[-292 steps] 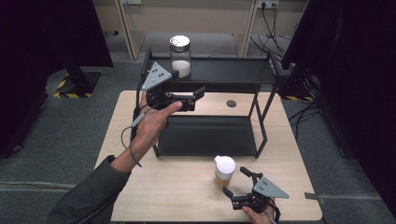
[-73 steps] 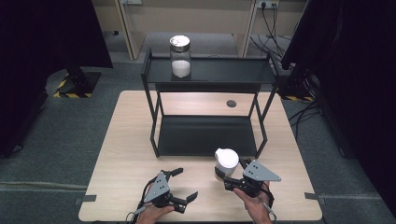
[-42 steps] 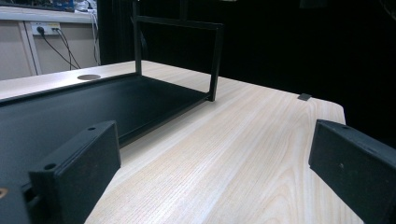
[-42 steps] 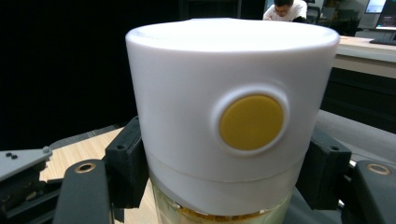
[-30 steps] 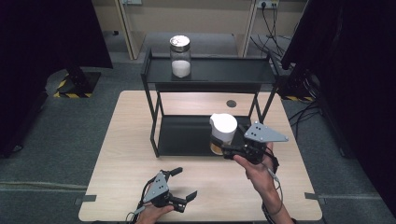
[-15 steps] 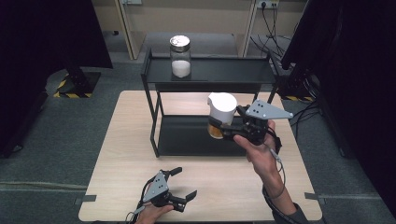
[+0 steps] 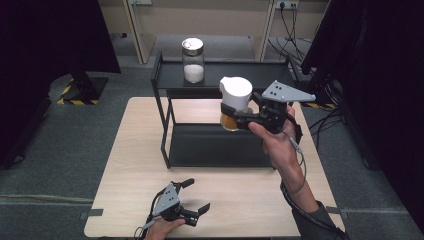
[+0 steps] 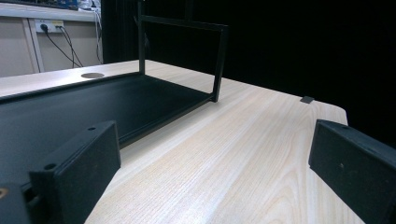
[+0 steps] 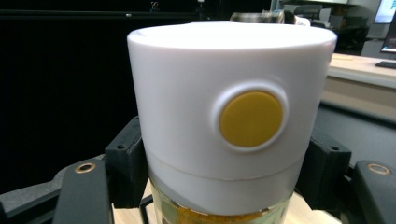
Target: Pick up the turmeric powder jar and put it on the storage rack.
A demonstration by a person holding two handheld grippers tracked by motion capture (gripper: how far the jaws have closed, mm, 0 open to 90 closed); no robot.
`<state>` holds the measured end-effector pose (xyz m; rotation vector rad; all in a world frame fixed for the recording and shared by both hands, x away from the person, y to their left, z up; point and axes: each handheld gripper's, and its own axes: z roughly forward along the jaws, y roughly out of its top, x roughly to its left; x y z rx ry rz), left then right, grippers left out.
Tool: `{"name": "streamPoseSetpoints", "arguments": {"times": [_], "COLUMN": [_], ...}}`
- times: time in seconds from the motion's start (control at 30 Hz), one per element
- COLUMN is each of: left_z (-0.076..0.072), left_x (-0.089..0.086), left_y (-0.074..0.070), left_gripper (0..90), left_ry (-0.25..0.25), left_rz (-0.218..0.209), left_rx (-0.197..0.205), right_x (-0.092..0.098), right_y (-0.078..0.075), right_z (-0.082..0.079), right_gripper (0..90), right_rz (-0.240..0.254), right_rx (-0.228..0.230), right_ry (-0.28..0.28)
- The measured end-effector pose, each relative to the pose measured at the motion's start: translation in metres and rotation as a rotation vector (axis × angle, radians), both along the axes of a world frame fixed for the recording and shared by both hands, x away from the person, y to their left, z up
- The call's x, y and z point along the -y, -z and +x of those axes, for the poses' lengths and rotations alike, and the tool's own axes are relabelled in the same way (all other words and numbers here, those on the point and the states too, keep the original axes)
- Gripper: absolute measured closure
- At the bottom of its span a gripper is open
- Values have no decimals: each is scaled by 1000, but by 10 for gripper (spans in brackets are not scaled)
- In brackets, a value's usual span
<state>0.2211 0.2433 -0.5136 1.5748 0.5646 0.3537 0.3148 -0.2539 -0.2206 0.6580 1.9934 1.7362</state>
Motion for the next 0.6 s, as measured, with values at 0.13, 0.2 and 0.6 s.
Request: {"name": "streamPoseSetpoints", "arguments": {"times": [0.13, 0.2, 0.6], "left_z": [0, 0, -1], "left_x": [0, 0, 0], "left_y": [0, 0, 0], "left_gripper": [13, 13, 14], "left_ry": [-1, 0, 1], "left_rz": [1, 0, -2], "left_rx": [0, -1, -1], "right_x": [-2, -2, -15], "right_y": [-13, -18, -46], "right_z": [5, 8, 29], "right_gripper": [310, 310, 310], "right_rz": [4, 12, 13], "right_rx": [-2, -8, -22], "right_ry": [13, 13, 63]}}
